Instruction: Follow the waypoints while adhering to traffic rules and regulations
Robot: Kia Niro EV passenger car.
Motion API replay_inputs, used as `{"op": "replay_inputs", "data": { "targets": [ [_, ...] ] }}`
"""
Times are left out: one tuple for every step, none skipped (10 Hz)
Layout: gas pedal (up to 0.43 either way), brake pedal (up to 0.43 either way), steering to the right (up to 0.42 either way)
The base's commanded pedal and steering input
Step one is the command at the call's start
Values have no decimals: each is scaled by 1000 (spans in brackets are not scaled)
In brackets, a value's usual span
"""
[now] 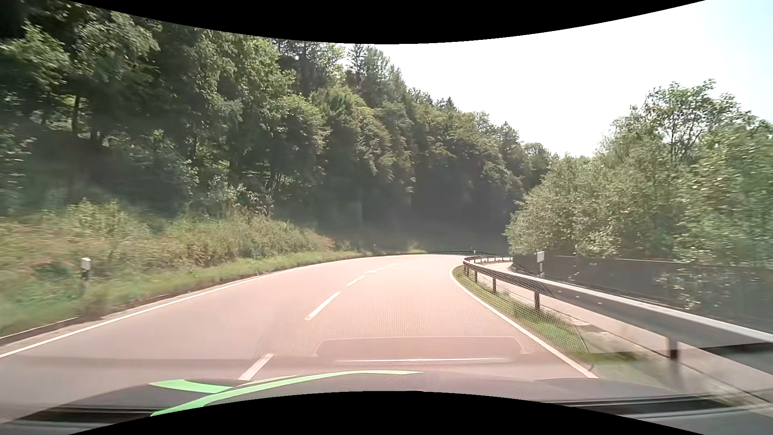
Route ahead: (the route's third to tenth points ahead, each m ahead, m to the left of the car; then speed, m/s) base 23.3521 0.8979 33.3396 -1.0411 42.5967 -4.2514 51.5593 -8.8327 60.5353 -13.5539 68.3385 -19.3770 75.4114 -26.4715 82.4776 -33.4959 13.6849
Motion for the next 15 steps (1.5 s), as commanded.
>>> {"op": "replay_inputs", "data": {
  "targets": [
    [0,0,20],
    [0,0,23],
    [0,0,25],
    [0,0,28],
    [0,0,30],
    [0,0,33],
    [0,0,36],
    [0,0,38],
    [0,0,40],
    [0,0,42],
    [0,0,45],
    [0,0,49],
    [0,0,53],
    [0,0,55],
    [0,0,57]
  ]
}}
